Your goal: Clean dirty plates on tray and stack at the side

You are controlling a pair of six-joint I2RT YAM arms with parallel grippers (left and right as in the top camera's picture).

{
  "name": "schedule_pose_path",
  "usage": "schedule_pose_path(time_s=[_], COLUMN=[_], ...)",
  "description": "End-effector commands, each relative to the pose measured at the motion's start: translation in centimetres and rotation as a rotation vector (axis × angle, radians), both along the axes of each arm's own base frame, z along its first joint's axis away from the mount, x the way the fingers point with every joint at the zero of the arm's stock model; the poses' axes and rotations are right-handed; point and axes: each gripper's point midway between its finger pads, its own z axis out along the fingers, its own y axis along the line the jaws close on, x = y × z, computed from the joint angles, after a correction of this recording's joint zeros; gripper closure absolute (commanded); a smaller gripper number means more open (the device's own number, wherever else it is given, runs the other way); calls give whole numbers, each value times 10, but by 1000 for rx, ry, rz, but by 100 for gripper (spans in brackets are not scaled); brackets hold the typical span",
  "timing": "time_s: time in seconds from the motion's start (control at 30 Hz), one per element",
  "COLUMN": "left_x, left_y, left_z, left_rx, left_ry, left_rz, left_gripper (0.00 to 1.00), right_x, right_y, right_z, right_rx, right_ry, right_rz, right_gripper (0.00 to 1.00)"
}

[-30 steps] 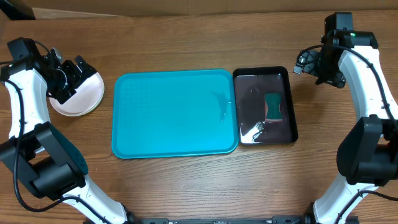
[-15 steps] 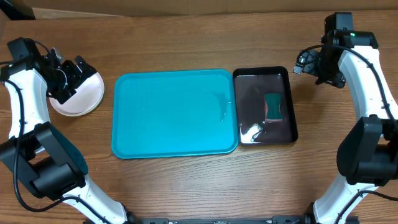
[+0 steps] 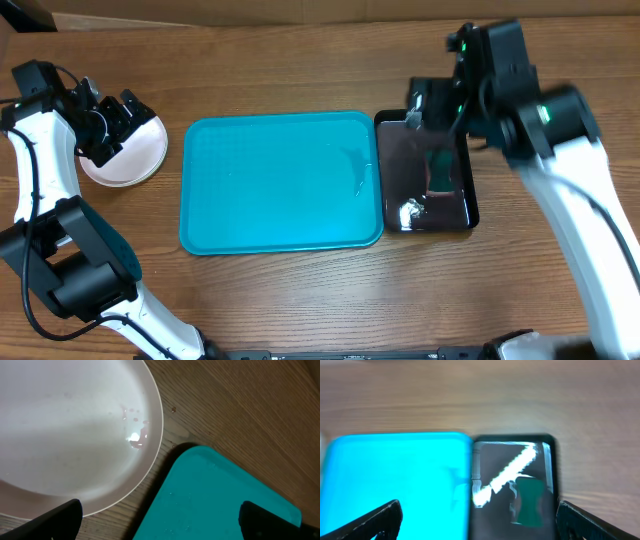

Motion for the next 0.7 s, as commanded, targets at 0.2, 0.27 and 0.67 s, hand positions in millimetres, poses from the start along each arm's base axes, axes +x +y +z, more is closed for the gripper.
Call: schedule_pose_path(time_s=[0.2,0.27,0.67], left_x=[3,3,3], left_y=[-3,-3,-3], left_z=[7,7,7], left_rx=[-2,-2,-2], left_ry=[-24,-24,-24], left_rz=[-23,-23,-23], left_gripper=[0,0,0], right_x=[-90,-112,-248], right_y=[-15,-30,-98], right_z=[122,140,164], right_rx=[138,161,236], right_ry=[-341,-403,-684], right_rz=[54,38,-62], right_gripper=[0,0,0])
